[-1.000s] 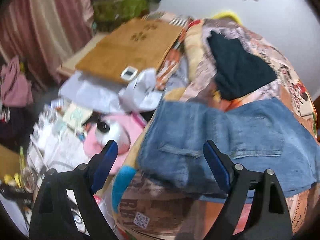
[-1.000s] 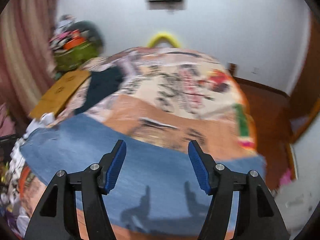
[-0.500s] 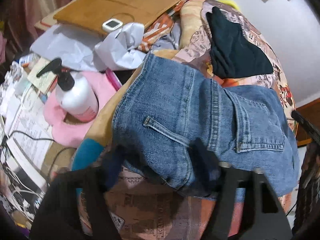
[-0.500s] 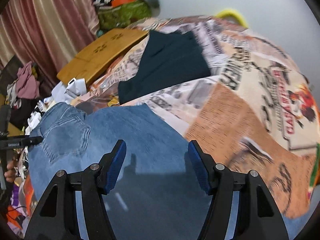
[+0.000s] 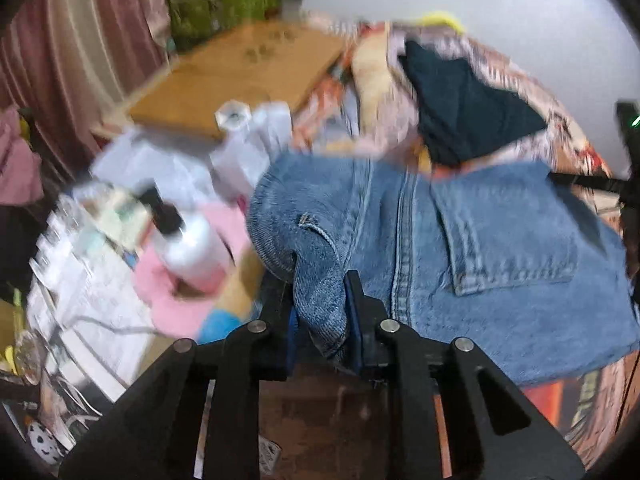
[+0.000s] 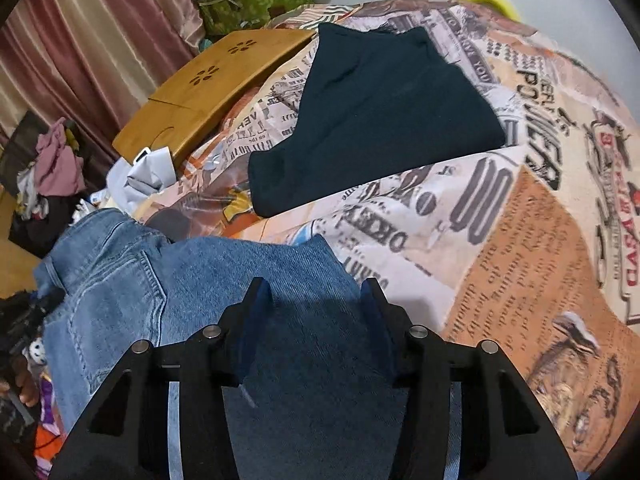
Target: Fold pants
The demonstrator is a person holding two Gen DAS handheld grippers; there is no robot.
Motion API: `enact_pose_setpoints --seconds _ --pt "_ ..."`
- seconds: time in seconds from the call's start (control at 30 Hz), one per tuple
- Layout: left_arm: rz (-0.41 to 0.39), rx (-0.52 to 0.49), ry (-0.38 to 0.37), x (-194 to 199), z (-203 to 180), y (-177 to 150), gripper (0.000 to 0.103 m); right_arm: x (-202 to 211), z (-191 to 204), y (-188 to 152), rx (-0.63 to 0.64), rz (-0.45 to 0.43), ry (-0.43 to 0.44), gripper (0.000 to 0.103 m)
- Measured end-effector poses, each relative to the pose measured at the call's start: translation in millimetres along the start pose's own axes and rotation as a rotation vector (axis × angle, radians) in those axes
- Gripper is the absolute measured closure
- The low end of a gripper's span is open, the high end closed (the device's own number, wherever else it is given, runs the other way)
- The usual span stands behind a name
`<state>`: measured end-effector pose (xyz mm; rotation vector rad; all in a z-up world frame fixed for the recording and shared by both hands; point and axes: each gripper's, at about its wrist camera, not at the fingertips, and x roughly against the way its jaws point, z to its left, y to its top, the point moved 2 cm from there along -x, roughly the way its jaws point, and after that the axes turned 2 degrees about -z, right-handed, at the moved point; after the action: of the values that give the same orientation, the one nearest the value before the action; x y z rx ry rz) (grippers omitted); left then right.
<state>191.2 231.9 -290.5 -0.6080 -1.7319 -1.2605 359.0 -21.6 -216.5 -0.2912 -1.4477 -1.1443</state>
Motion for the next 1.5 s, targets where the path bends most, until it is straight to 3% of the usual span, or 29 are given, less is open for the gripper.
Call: enact_pose_setpoints --seconds 0.1,0.23,0.33,0.43,0.53,0.67,0.9,1.13,1.2,1.3,1.4,1.5 --pt "0.033 -0.016 -0.006 -13.2 1.8 -11.9 0.069 15.0 7.3 -7.3 0.004 0.004 0.006 0.058" --pt "0.040 -0.005 -0.006 -6.2 10.7 -12.0 0.060 30.8 16.2 -29.3 0.002 0.043 0.063 0.042" --pt "0.046 0.018 -0.005 1.1 17.5 -11.6 0.052 36.1 30.1 -59.5 0.052 0.093 0.060 0.041" --pt "0.024 0.010 0.018 17.0 19.1 -11.3 0.047 51.9 34.7 -85.2 0.057 0.049 0.028 0.038" --pt "0.002 -0.019 0.068 31.5 16.4 -8.4 0.042 68.1 22.8 -104.5 -0.029 0.040 0.083 0.033" --pt "-0.042 -0.047 0.092 53.9 7.0 3.2 0.032 93.9 5.1 -131.9 -0.051 0.001 0.057 0.033" --pt "-0.134 -0.119 0.098 75.0 -49.3 30.0 0.006 148.7 -86.0 -198.5 -0.288 -0.057 -0.045 0.033" --pt "-0.054 -0.269 0.035 43.0 -135.7 30.6 0.006 221.5 -185.4 -282.6 -0.594 -0.198 -0.204 0.033" --pt "-0.013 -0.308 0.005 28.8 -160.7 25.0 0.006 232.9 -206.2 -307.3 -0.681 -0.204 -0.242 0.033" --pt "0.036 -0.348 -0.018 11.9 -192.4 15.4 0.006 238.2 -234.9 -334.0 -0.785 -0.210 -0.263 0.033" --pt "0.036 -0.368 -0.035 6.2 -218.0 11.8 0.006 233.9 -260.3 -352.6 -0.898 -0.235 -0.271 0.033" --pt "0.058 -0.386 -0.065 1.8 -242.0 10.8 0.006 222.4 -280.0 -359.6 -0.993 -0.271 -0.221 0.033"
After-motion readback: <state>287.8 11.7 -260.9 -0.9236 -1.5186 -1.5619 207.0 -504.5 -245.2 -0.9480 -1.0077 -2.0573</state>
